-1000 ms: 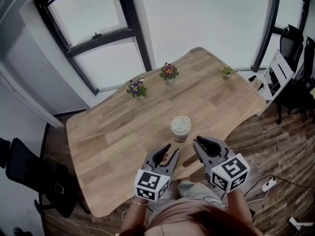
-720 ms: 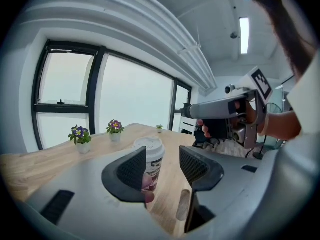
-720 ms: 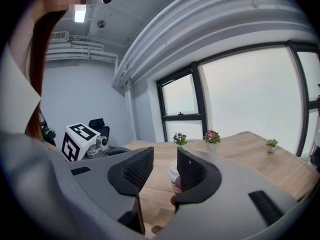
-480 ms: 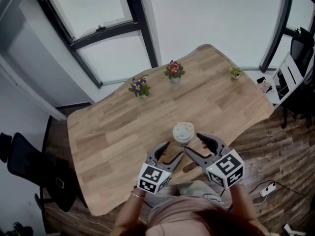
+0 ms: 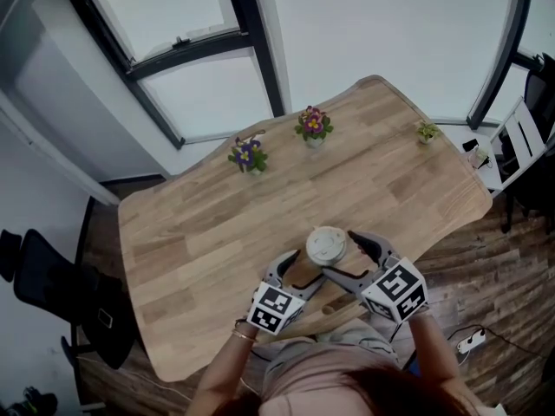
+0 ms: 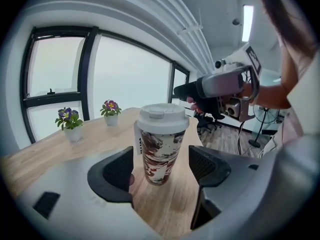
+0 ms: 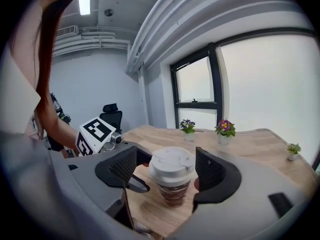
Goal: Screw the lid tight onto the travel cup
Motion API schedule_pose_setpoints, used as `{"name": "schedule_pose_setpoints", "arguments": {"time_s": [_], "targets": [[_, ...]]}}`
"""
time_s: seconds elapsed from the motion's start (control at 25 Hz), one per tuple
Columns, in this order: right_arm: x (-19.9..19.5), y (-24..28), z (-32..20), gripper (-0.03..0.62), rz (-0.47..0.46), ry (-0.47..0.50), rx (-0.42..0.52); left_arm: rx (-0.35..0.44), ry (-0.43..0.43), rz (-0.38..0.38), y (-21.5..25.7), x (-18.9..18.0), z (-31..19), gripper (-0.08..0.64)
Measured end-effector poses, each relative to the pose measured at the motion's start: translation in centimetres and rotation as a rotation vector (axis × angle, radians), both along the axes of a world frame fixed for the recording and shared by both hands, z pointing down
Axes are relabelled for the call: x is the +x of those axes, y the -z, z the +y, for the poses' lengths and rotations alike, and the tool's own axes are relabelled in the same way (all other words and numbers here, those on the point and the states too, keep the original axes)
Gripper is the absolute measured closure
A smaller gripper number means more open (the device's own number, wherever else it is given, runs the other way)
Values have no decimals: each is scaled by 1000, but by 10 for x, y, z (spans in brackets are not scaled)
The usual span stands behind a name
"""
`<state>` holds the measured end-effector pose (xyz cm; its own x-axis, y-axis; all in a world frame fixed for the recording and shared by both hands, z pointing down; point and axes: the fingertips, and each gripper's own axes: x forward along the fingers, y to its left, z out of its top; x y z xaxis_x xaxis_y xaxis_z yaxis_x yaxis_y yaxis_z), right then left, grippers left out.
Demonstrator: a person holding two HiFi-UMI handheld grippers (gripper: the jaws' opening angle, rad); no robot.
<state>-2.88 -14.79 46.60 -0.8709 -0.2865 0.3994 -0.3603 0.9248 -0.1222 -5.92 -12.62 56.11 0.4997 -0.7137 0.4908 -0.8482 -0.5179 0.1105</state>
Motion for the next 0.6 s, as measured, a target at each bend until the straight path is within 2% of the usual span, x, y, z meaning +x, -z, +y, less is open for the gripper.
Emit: {"name": "schedule_pose_setpoints", "arguments": {"time_s": [0.2, 0.6], "targets": [[-8, -15, -8, 241, 10, 77, -25, 4, 0, -8, -14, -2, -12, 233], [-23, -41, -14, 218, 83, 257, -70, -35, -176, -53, -36, 15, -22, 218]]}}
